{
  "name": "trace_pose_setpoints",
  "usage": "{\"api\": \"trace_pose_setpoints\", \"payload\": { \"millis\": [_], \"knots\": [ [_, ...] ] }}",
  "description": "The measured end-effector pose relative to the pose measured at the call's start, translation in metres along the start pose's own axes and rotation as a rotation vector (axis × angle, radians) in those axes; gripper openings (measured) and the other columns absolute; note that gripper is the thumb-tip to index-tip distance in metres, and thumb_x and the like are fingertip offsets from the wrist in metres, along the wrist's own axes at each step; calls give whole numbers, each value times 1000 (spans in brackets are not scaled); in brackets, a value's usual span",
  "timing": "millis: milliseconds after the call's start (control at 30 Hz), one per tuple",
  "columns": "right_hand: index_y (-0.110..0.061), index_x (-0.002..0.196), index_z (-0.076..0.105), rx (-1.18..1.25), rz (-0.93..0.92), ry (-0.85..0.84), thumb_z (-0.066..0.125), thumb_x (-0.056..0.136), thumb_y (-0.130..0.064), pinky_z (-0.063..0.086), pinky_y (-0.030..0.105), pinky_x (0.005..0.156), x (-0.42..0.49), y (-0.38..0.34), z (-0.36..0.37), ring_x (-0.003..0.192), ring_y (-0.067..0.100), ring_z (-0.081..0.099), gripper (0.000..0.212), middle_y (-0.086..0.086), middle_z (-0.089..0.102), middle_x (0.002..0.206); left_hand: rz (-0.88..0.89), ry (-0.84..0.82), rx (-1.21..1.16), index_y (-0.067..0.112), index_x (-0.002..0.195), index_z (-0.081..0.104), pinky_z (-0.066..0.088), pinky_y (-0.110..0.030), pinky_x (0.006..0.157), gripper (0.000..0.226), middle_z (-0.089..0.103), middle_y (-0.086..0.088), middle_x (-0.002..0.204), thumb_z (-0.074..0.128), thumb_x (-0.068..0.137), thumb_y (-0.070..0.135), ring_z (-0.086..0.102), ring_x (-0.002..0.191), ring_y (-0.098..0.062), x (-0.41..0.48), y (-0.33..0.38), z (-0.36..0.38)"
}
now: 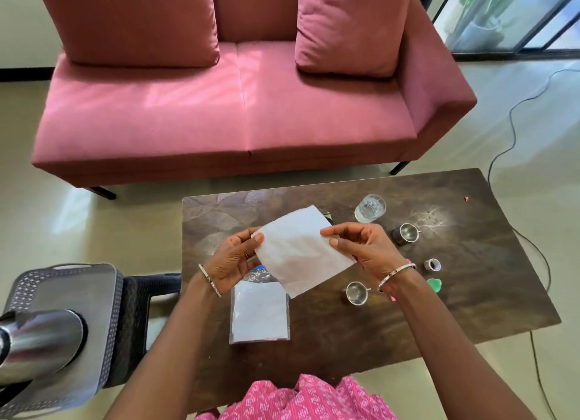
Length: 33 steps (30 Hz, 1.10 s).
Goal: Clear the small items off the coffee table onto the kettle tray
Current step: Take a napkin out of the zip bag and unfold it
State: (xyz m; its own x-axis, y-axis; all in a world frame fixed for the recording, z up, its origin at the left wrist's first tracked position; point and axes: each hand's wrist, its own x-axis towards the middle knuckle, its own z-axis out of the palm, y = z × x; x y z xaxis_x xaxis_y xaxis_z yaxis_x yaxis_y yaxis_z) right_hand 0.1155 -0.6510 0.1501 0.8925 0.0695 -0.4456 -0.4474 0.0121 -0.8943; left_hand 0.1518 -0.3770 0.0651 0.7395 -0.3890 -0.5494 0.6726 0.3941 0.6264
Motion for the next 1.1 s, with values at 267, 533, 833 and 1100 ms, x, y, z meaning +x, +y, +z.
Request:
{"api": "trace_pose_setpoints", "payload": {
  "millis": [267,533,833,1100],
  "knots": [
    [-4,103,75,41,-65,99,72,82,5,52,34,91,-17,6,-11,91,19,64,24,7,72,93,126,116,231,4,98,70,58,-22,58,14,77,-8,87,69,85,9,73,72,-16,-15,3,19],
    [-10,93,77,27,-68,256,87,67,-1,57,24,76,-21,20,-23,87,21,70,29,13,75,91,167,210,298,4,95,71,59,-27,61,14,77,-10,88,73,83,10,74,76,-20,-24,3,32],
    [-13,94,73,68,1,382,85,74,-12,51,19,55,-15,31,-39,73,13,71,23,4,77,83,165,307,258,4,96,68,60,-29,61,10,76,-10,90,67,87,7,75,78,-23,-27,-9,61],
    [-15,102,72,156,3,238,79,75,4,61,38,76,-15,27,-72,93,28,74,34,12,77,97,211,372,336,2,97,62,59,-30,57,14,73,-13,85,69,85,4,73,71,-25,-15,-19,87]
  ]
}}
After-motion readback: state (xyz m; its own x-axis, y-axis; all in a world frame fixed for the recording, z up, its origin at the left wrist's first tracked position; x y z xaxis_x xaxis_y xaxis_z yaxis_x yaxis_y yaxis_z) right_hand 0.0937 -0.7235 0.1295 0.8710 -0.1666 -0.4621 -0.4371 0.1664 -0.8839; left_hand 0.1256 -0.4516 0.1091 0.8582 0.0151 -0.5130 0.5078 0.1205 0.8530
